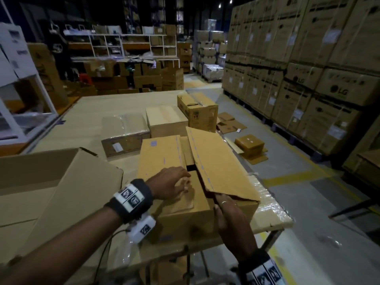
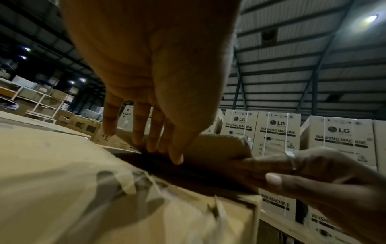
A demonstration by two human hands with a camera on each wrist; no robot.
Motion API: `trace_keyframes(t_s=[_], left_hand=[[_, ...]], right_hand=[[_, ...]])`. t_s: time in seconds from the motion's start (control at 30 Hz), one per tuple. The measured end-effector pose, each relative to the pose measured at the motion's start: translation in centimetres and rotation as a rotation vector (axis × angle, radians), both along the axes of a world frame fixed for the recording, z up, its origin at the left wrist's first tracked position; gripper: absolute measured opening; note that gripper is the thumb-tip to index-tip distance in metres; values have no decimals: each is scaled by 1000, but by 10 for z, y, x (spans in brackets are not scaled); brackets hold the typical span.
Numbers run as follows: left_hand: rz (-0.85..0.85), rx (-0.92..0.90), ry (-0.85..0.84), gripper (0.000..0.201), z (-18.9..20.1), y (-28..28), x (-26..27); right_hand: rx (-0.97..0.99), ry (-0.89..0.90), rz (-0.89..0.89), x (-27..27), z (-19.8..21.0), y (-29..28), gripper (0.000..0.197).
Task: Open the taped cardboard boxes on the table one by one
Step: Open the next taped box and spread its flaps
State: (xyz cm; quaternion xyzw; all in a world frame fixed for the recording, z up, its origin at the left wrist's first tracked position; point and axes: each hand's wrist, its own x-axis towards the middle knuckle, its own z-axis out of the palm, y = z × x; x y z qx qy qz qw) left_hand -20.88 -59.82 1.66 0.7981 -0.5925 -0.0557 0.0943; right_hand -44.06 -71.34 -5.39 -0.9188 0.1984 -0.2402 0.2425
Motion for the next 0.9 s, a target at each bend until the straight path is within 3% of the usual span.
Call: trace_keyframes(t_s=[0.1, 0.27, 0.33, 0.4, 0.5, 0.63, 0.77, 0.9], left_hand=[[-110, 85, -44, 57, 25, -40, 5], [-260, -34, -106, 62, 40, -109, 11], [-291, -68, -145, 65, 41, -134, 8], [-349, -89, -167, 67, 40, -158, 2], [-446, -87, -171, 63, 30, -194, -5], [-515, 63, -155, 56, 5, -234, -9], [-534, 240, -85, 49, -22, -256, -3], [-571, 243, -8, 36, -34, -273, 7]], right_hand=[[-45, -87, -36, -2, 12, -12, 38], [-126, -184, -120, -4, 31, -35, 27], [-67, -161, -109, -2, 31, -50, 33], [-46, -172, -127, -1, 29, -67, 51], [-44, -123, -210, 1, 27, -89, 52], [31, 8, -332, 4, 6, -110, 54], [140, 87, -395, 6, -10, -121, 41], [287, 157, -417, 7, -12, -126, 36]])
